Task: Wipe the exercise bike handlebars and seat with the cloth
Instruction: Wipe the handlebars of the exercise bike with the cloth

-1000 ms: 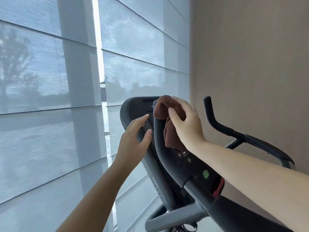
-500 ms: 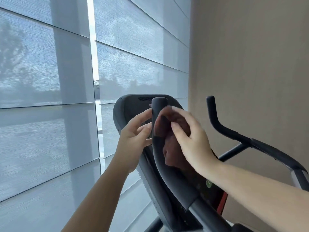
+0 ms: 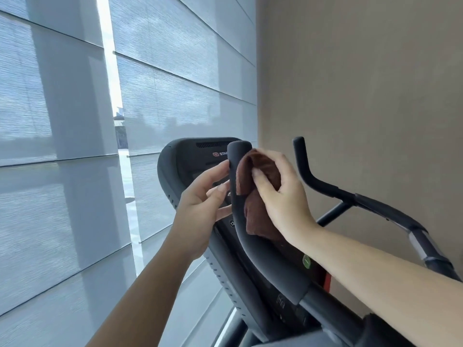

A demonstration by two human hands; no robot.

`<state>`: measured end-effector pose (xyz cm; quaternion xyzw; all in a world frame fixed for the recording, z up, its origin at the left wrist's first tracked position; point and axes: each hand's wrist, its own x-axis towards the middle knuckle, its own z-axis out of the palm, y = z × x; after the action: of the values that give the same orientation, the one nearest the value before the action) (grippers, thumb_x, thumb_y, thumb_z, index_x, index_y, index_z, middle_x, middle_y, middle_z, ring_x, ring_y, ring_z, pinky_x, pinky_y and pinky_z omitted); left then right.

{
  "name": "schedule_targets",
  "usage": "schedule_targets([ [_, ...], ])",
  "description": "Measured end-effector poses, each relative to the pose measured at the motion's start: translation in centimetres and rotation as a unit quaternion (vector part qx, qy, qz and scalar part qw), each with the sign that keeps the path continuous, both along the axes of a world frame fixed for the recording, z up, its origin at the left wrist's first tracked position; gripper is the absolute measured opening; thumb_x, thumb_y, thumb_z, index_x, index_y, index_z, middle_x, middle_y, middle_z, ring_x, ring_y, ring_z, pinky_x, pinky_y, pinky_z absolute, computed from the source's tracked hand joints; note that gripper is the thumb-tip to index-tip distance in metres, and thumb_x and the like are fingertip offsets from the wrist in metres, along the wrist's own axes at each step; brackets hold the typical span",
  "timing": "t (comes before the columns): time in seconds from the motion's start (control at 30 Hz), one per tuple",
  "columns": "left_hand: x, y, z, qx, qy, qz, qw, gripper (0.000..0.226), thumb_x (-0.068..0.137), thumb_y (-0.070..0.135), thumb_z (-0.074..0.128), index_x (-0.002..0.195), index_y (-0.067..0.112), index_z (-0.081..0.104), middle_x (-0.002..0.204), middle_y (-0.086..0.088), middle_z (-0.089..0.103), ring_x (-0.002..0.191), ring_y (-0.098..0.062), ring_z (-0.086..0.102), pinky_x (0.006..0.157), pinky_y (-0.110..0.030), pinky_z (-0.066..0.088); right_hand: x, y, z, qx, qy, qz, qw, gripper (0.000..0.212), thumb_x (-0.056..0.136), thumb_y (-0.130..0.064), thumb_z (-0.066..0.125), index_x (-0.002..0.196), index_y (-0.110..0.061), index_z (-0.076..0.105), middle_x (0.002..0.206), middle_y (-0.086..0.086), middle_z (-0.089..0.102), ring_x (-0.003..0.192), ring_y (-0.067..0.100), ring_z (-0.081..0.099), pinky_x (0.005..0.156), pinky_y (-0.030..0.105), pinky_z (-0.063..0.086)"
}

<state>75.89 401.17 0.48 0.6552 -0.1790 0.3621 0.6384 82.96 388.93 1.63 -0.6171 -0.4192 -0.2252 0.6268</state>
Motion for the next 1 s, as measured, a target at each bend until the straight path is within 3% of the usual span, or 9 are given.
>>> schedule_targets([
  [0.07,0.1,0.3,-0.1,-0.005,0.004,-0.008,1.000,0.035,0.093,0.005,0.044,0.112,0.031,0.059,0.112,0.017,0.065,0.103,-0.010,0.061,0.070,-0.026,0.053,0.0,-0.5,-0.2,-0.027,-0.003,-0.001,1.000,0.036,0.089,-0.017,0.056,0.121,-0.032,0.051,0.122,0.000,0.057,0.112,0.005,0.053,0.103,0.024,0.037],
  [0.13,0.3,0.7,-0.2,0.005,0.007,-0.018,1.000,0.036,0.094,0.005,0.043,0.118,0.027,0.056,0.116,0.016,0.064,0.105,-0.010,0.060,0.073,-0.030,0.054,-0.2,-2.6,-1.3,-0.135,-0.021,0.006,0.991,0.041,0.086,-0.022,0.059,0.119,-0.046,0.049,0.120,-0.007,0.059,0.109,0.002,0.054,0.100,0.024,0.039],
  [0.23,0.3,0.8,-0.2,0.020,0.007,-0.033,0.999,0.037,0.095,0.004,0.040,0.126,0.022,0.050,0.121,0.013,0.061,0.109,-0.013,0.059,0.079,-0.034,0.053,-1.0,-5.2,-2.7,-0.243,-0.063,-0.006,0.968,0.040,0.083,-0.026,0.062,0.111,-0.053,0.053,0.111,-0.012,0.061,0.104,-0.005,0.054,0.093,0.011,0.036],
  [0.43,0.4,1.3,-0.2,0.023,0.006,-0.084,0.996,0.039,0.092,0.008,0.045,0.129,0.021,0.048,0.128,0.010,0.057,0.117,-0.015,0.053,0.084,-0.038,0.051,-1.0,0.9,2.4,0.009,-0.024,-0.095,0.995,0.033,0.088,-0.018,0.057,0.119,-0.030,0.056,0.115,-0.003,0.058,0.099,-0.005,0.053,0.091,0.005,0.034],
  [0.53,0.3,1.6,-0.3,0.027,0.008,-0.125,0.992,0.041,0.091,0.007,0.042,0.131,0.018,0.047,0.130,0.007,0.055,0.121,-0.016,0.049,0.089,-0.041,0.050,-0.9,0.5,2.0,-0.051,-0.062,-0.128,0.989,0.042,0.088,-0.021,0.058,0.125,-0.037,0.049,0.112,-0.002,0.051,0.092,-0.016,0.047,0.083,-0.003,0.028],
  [0.63,0.8,2.1,-0.6,-0.001,0.020,-0.128,0.992,0.040,0.093,0.002,0.041,0.128,0.022,0.049,0.124,0.012,0.059,0.119,-0.013,0.051,0.090,-0.043,0.048,-2.6,-3.0,-2.2,-0.201,-0.118,-0.122,0.965,0.047,0.082,-0.032,0.059,0.124,-0.051,0.045,0.108,-0.007,0.052,0.097,-0.005,0.050,0.086,0.002,0.032],
  [0.7,0.9,2.2,-0.7,0.001,0.016,-0.130,0.991,0.040,0.092,0.003,0.042,0.124,0.026,0.051,0.121,0.018,0.060,0.117,-0.009,0.052,0.089,-0.040,0.048,-3.2,-3.9,-3.6,-0.251,-0.151,-0.169,0.941,0.048,0.079,-0.040,0.056,0.123,-0.053,0.043,0.104,-0.012,0.051,0.095,-0.001,0.051,0.086,0.006,0.035],
  [0.9,1.2,2.8,-0.7,0.013,0.017,-0.184,0.983,0.042,0.094,0.002,0.039,0.131,0.020,0.045,0.128,0.009,0.057,0.121,-0.011,0.049,0.084,-0.033,0.049,-2.4,0.9,0.5,-0.056,-0.095,-0.232,0.966,0.045,0.087,-0.014,0.060,0.127,-0.031,0.050,0.109,0.000,0.049,0.097,-0.001,0.049,0.087,0.001,0.030],
  [1.0,1.6,3.4,-0.8,0.015,0.027,-0.210,0.977,0.045,0.087,0.011,0.043,0.131,0.020,0.045,0.129,0.005,0.057,0.123,-0.015,0.047,0.090,-0.040,0.047,-3.0,0.7,-0.1,-0.085,-0.097,-0.229,0.965,0.051,0.087,-0.017,0.059,0.130,-0.037,0.043,0.108,0.000,0.049,0.092,-0.006,0.047,0.083,-0.002,0.029],
])
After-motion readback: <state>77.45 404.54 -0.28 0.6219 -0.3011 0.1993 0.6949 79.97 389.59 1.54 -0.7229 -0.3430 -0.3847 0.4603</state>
